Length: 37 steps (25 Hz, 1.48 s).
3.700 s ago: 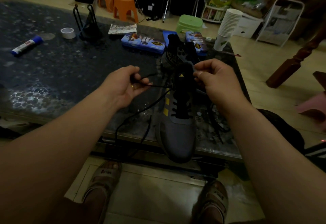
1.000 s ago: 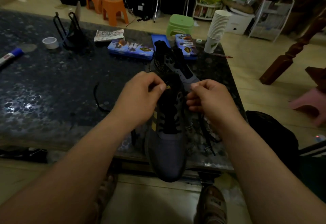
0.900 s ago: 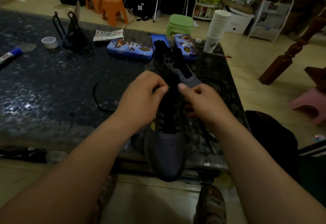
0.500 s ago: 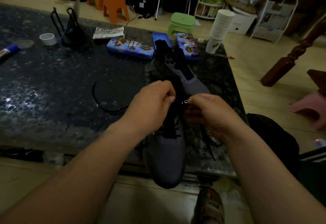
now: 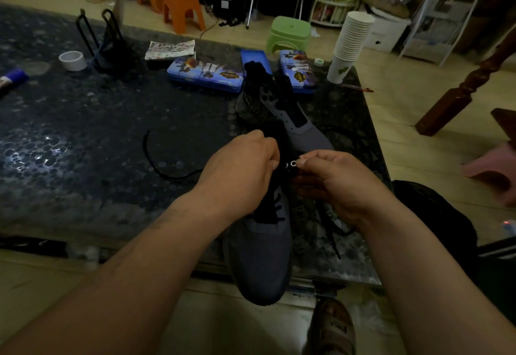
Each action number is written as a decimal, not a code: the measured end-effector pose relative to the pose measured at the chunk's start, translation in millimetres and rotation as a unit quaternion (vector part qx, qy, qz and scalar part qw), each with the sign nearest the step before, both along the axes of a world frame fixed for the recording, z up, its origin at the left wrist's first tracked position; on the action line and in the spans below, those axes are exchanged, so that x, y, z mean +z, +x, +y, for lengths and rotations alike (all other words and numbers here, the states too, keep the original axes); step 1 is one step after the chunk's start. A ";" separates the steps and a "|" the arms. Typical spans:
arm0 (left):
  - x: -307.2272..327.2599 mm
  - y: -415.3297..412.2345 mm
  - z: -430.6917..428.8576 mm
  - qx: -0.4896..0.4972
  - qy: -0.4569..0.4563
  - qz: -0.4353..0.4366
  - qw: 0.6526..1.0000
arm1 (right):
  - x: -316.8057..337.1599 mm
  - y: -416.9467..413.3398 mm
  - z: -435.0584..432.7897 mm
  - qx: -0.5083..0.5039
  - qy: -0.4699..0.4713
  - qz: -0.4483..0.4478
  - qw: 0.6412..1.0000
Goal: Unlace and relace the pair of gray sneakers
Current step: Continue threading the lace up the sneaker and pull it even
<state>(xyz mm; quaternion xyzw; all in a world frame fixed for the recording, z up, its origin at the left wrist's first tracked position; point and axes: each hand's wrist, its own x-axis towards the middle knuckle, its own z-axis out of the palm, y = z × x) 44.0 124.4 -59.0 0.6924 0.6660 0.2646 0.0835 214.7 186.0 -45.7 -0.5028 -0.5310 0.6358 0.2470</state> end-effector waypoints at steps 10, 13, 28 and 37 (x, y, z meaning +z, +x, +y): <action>-2.2 1.9 4.6 -0.007 0.005 0.002 1.000 | 1.3 -0.7 -4.9 0.000 0.028 -0.025 0.999; -3.8 0.9 7.3 0.000 0.010 0.002 1.000 | 1.0 -0.8 -5.6 -0.003 0.036 -0.023 0.999; 0.5 -9.0 1.5 0.005 -0.010 -0.046 0.999 | -1.3 -2.8 -4.3 -0.147 -0.052 0.161 0.975; 5.0 -13.1 -6.1 -0.002 -0.038 -0.114 0.993 | -15.9 8.9 -10.4 0.096 0.292 -0.255 0.917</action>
